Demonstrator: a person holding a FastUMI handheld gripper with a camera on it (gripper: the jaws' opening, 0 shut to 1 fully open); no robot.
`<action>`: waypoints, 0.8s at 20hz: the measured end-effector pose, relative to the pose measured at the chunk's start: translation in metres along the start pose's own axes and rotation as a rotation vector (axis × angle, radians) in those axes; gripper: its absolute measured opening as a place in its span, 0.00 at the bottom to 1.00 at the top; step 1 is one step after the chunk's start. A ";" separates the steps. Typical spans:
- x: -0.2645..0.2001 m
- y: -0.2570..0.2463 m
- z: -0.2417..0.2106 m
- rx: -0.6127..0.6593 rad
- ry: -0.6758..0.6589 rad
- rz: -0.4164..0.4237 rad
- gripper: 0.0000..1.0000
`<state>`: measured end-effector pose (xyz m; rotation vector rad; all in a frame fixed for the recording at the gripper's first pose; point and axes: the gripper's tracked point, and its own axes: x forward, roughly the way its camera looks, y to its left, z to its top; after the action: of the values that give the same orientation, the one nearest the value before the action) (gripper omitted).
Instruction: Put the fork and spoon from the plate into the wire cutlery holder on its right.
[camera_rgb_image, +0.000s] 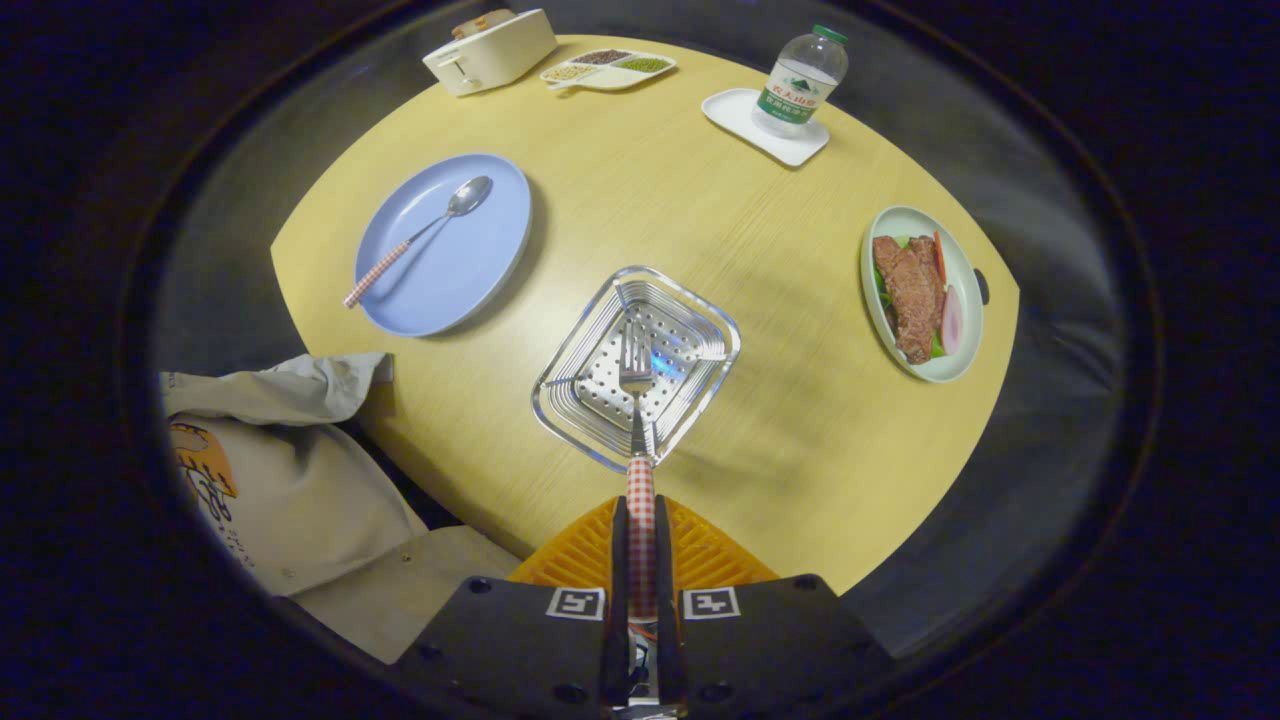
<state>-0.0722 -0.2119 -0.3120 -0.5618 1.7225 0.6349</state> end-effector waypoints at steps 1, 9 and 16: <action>0.001 0.002 0.002 0.007 -0.004 0.004 0.14; -0.008 0.007 0.024 0.091 -0.129 -0.018 0.42; -0.035 0.030 0.064 0.307 -0.423 -0.046 0.99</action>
<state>-0.0383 -0.1457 -0.2864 -0.2285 1.3672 0.4094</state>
